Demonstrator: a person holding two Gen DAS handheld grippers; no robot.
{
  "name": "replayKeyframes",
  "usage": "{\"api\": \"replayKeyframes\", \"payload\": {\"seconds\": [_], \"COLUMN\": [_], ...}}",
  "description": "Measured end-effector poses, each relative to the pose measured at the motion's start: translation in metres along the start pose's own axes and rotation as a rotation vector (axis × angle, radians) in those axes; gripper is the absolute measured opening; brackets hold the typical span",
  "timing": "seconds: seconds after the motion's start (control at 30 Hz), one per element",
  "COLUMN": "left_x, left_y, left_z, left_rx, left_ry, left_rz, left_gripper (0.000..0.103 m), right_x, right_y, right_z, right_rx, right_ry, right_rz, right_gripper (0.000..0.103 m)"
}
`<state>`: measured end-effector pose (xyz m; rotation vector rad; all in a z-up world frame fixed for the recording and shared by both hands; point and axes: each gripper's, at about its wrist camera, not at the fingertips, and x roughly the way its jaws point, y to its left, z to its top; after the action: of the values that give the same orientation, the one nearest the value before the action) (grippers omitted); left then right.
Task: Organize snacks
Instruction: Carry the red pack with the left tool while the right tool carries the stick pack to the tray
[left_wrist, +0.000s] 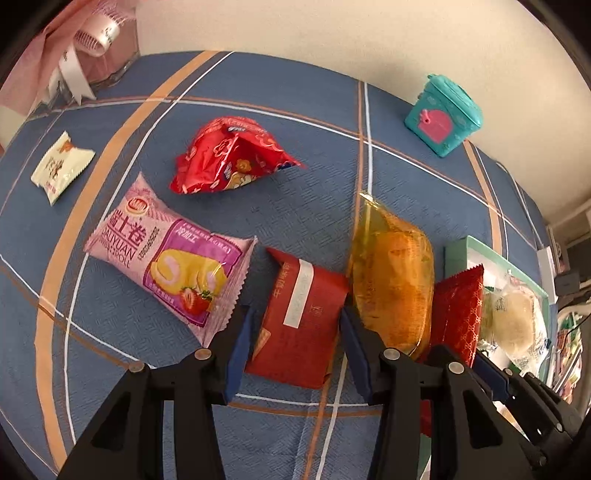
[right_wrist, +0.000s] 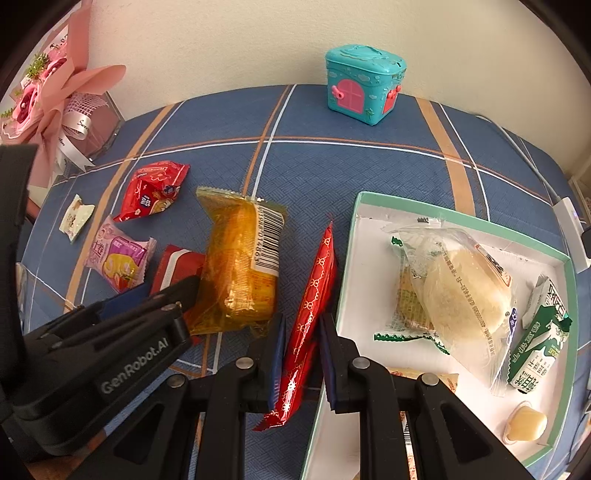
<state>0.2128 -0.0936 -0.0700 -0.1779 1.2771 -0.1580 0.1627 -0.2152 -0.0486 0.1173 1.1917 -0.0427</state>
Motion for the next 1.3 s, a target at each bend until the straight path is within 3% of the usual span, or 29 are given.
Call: {"api": "replayKeyframes", "payload": {"seconds": [0.23, 0.53, 0.67, 1.3], "left_x": [-0.005, 0.011, 0.009, -0.020], "left_y": [0.016, 0.005, 0.008, 0.015], "left_z": [-0.001, -0.004, -0.004, -0.001], "left_rx": [-0.055, -0.010, -0.028, -0.044], "left_ry": [-0.013, 0.011, 0.008, -0.049], "left_rz": [0.016, 0.056, 0.055, 0.027], "left_gripper": [0.050, 0.049, 0.043, 0.041], "right_x": [0.001, 0.006, 0.009, -0.001], "right_y": [-0.001, 0.000, -0.001, -0.006], "right_z": [0.000, 0.000, -0.001, 0.001], "right_rx": [-0.004, -0.011, -0.005, 0.012], "right_ry": [-0.001, -0.005, -0.002, -0.011], "right_rz": [0.005, 0.007, -0.002, 0.009], "right_gripper": [0.020, 0.020, 0.019, 0.011]}}
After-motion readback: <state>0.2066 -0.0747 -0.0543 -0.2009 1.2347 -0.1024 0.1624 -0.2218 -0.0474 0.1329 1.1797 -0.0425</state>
